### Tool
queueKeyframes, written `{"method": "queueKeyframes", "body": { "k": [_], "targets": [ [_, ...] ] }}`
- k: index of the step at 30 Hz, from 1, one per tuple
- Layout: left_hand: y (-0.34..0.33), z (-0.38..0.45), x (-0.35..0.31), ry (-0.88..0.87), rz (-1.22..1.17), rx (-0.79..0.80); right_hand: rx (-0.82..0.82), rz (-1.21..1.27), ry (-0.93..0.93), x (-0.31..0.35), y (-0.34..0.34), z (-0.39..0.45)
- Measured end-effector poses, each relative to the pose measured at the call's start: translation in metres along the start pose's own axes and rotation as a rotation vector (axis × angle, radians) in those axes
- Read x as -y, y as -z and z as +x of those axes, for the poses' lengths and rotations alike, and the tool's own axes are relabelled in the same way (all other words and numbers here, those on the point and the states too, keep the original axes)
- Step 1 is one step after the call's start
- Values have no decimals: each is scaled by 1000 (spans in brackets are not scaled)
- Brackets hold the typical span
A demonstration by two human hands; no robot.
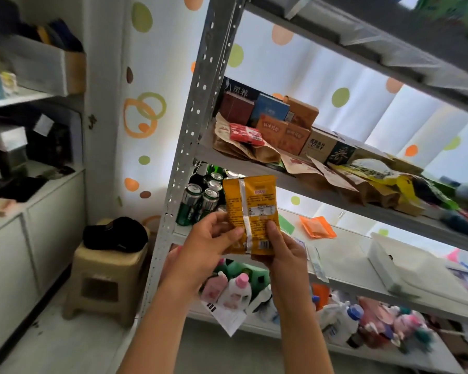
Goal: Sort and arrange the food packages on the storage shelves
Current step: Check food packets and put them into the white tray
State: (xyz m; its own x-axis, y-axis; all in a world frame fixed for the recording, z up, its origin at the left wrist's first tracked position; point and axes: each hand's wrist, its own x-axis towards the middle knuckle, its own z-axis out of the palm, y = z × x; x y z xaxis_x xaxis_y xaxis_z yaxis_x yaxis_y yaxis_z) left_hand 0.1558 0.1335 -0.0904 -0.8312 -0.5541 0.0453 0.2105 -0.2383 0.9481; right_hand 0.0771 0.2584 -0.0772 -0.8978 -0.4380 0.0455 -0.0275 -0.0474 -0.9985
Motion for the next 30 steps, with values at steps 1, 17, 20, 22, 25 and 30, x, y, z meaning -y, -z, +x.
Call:
{"method": "queueKeyframes", "body": {
  "k": [1,17,20,22,25,30],
  "targets": [
    [0,-7,0,-13,26,-18,11,3,0,-1,0,-5],
    [-51,-136,43,58,251,-77,6,319,-100,-43,78,-125],
    [-63,-157,58,42,285,-134,-41,406,-120,-56,87,-145],
    [-71,-172,63,46,315,-159,-64,440,-137,-63,92,-157],
    [-77,-190,67,-61,599,-190,-77,494,-140,-68,100,-170],
    [-98,-204,73,-147,702,-60,-44,535,-131,-65,105,-181]
  ]
}}
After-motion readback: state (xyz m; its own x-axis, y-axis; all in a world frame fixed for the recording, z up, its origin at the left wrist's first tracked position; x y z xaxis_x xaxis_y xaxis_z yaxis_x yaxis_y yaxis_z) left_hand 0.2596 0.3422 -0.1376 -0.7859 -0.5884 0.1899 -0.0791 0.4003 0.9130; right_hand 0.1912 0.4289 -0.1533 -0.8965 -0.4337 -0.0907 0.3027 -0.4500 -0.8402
